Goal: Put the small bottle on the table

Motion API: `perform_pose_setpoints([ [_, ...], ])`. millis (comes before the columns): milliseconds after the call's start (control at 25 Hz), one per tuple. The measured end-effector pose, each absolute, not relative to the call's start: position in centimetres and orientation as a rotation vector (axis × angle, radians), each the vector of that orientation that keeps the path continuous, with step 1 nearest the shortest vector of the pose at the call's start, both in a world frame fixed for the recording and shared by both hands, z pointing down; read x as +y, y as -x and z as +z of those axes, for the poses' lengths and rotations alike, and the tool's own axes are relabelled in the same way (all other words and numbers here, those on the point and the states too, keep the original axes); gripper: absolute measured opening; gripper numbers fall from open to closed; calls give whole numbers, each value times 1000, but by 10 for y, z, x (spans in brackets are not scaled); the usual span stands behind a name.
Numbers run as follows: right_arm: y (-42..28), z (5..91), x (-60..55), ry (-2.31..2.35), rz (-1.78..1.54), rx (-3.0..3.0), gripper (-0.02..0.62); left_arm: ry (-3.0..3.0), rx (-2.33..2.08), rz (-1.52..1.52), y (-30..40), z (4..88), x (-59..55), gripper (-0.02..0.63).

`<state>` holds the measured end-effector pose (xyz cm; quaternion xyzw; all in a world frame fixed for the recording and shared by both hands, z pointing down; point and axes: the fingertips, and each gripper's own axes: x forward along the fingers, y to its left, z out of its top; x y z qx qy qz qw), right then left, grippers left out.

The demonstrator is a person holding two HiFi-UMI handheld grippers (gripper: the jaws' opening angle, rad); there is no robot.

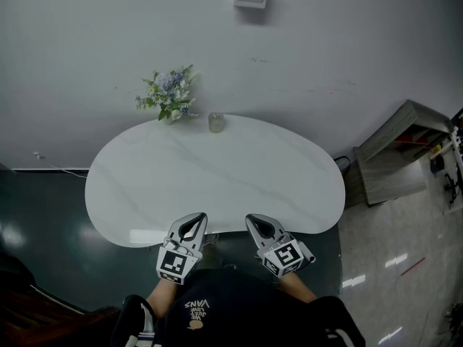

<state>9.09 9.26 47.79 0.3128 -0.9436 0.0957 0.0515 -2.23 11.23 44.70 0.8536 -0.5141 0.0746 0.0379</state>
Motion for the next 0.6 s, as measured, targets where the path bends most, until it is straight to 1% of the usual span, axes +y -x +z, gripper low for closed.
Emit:
perform_pose_setpoints([
  [600, -76, 475, 90, -991, 275, -2861, 46, -2631, -1548, 221, 38, 451, 118, 18],
])
